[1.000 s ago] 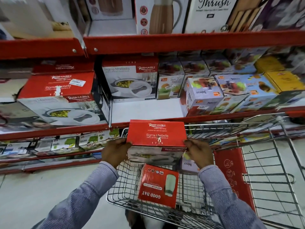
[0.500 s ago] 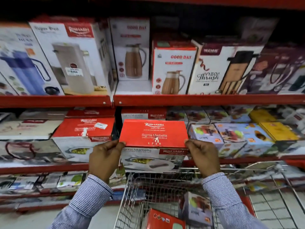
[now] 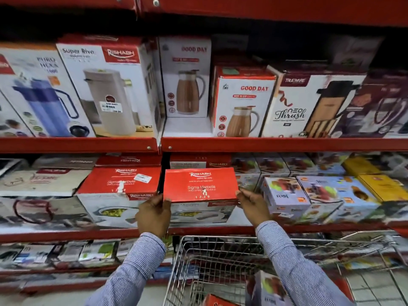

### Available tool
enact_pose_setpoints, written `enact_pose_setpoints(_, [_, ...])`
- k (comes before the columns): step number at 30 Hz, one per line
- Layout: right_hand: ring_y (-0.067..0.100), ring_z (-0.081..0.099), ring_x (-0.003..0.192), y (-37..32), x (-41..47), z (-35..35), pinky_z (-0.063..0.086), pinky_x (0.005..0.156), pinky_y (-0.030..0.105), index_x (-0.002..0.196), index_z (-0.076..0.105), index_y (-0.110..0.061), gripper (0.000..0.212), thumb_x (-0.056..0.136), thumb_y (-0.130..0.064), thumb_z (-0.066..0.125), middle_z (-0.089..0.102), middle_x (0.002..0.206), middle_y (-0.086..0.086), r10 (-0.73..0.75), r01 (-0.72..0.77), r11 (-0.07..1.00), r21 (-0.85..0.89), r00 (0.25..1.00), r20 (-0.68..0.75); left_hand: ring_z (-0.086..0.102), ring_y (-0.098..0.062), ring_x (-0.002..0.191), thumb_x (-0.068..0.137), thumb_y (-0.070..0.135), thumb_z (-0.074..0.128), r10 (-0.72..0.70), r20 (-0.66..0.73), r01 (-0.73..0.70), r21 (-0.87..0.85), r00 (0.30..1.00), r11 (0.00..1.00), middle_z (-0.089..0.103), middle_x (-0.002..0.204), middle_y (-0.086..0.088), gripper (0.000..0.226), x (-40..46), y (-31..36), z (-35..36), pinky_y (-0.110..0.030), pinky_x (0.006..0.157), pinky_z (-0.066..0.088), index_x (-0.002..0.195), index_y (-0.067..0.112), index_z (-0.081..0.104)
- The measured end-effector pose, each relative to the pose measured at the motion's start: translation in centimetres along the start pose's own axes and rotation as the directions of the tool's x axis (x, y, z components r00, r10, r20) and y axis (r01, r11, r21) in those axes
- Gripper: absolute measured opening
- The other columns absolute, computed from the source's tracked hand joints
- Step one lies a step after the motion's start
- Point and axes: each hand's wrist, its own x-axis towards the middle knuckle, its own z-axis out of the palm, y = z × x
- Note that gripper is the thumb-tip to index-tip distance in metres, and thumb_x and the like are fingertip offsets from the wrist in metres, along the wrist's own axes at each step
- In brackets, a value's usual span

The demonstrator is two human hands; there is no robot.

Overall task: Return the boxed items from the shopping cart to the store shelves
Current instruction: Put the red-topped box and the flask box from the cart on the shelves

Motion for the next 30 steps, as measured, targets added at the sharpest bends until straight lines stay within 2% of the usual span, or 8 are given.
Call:
enact_pose_setpoints(4, [0.017, 0.064, 0.112, 0.7, 1.4, 0.3, 0.051, 0.099, 0.045, 0.130, 0.059, -0.021, 0.079, 0.073, -0.073, 0.044, 0.069, 0.124, 0.001, -0.020, 0.020, 1.000, -0.012, 0.999, 0.044, 0.067, -0.021, 0.076, 0.082, 0.023, 0.074, -0.046, -0.051, 0.038, -0.154, 0.998, 0.987, 0.077, 0.093, -0.014, 0.027, 0.1, -0.5, 0.4, -0.036, 0.087, 0.055, 0.104, 0.008, 0.075])
enact_pose_setpoints(7, [0.017, 0.063, 0.111, -2.2, -0.2, 0.0, 0.049, 0.102, 0.046, 0.131, 0.056, -0.015, 0.059, 0.089, -0.055, 0.048, 0.067, 0.122, 0.000, -0.019, 0.019, 1.000, -0.005, 0.997, 0.075, 0.067, -0.021, 0.086, 0.084, 0.024, 0.072, -0.085, -0.070, 0.071, -0.177, 0.994, 0.982, 0.076, 0.103, -0.014, 0.030, 0.1, -0.5, 0.9, -0.029, 0.090, 0.048, 0.109, 0.008, 0.073])
enact_pose_setpoints(9, [0.014, 0.060, 0.108, -3.5, -0.8, -0.1, 0.047, 0.103, 0.043, 0.134, 0.053, -0.015, 0.045, 0.096, -0.038, 0.047, 0.063, 0.116, -0.006, -0.024, 0.020, 0.999, 0.029, 0.990, 0.136, 0.066, -0.020, 0.092, 0.085, 0.022, 0.070, -0.096, -0.038, 0.087, -0.194, 0.995, 0.977, 0.074, 0.111, -0.010, 0.034, -0.1, -0.5, 1.3, -0.030, 0.092, 0.047, 0.117, 0.012, 0.069])
enact_pose_setpoints(15, [0.009, 0.048, 0.121, -3.5, -1.9, -1.0, 0.042, 0.107, 0.035, 0.143, 0.040, -0.017, 0.048, 0.097, -0.028, 0.050, 0.049, 0.131, -0.013, -0.017, -0.029, 0.983, 0.182, 0.969, 0.246, 0.059, -0.023, 0.123, 0.084, 0.024, 0.071, 0.012, 0.136, 0.006, -0.128, 0.991, 0.992, 0.058, 0.139, -0.009, 0.066, -1.1, -2.1, 1.7, -0.035, 0.102, 0.046, 0.144, 0.013, 0.044])
enact_pose_setpoints(22, [0.015, 0.050, 0.127, 5.1, -7.5, -2.4, 0.040, 0.110, 0.041, 0.137, 0.049, -0.016, 0.044, 0.094, -0.024, 0.055, 0.053, 0.136, -0.005, 0.162, -0.186, 0.959, 0.212, 0.979, 0.128, 0.064, -0.021, 0.107, 0.085, 0.015, 0.070, -0.090, 0.339, 0.137, -0.119, 0.937, 0.983, 0.066, 0.122, -0.001, 0.040, -5.3, -7.4, 2.0, -0.046, 0.098, 0.051, 0.124, 0.017, 0.062])
enact_pose_setpoints(25, [0.018, 0.056, 0.108, 11.1, -11.2, -2.0, 0.045, 0.099, 0.037, 0.113, 0.065, -0.020, 0.022, 0.094, -0.026, 0.055, 0.061, 0.117, 0.002, 0.384, -0.388, 0.918, 0.089, 0.922, 0.055, 0.063, -0.032, 0.093, 0.085, 0.025, 0.067, -0.313, 0.500, 0.294, 0.120, 0.808, 0.948, 0.065, 0.101, -0.010, 0.002, -7.9, -11.6, 3.4, -0.053, 0.089, 0.054, 0.086, 0.026, 0.065])
enact_pose_setpoints(27, [0.016, 0.051, 0.089, 14.9, -13.4, -1.1, 0.040, 0.083, 0.024, 0.078, 0.055, -0.034, 0.021, 0.095, -0.023, 0.049, 0.057, 0.096, 0.003, 0.564, -0.563, 0.825, -0.051, 0.817, 0.118, 0.058, -0.031, 0.084, 0.086, 0.028, 0.065, -0.519, 0.574, 0.442, 0.282, 0.633, 0.851, 0.058, 0.094, -0.013, 0.011, -9.9, -13.7, 4.5, -0.040, 0.074, 0.053, 0.086, 0.018, 0.061])
enact_pose_setpoints(30, [0.012, 0.045, 0.066, 18.7, -16.9, 0.6, 0.038, 0.062, 0.022, 0.075, 0.047, -0.029, 0.021, 0.094, -0.036, 0.051, 0.047, 0.077, -0.001, 0.725, -0.722, 0.685, -0.097, 0.664, 0.185, 0.057, -0.026, 0.085, 0.084, 0.034, 0.069, -0.665, 0.586, 0.487, 0.459, 0.463, 0.743, 0.061, 0.091, -0.009, 0.026, -12.8, -15.5, 5.8, -0.037, 0.073, 0.054, 0.095, 0.013, 0.058])
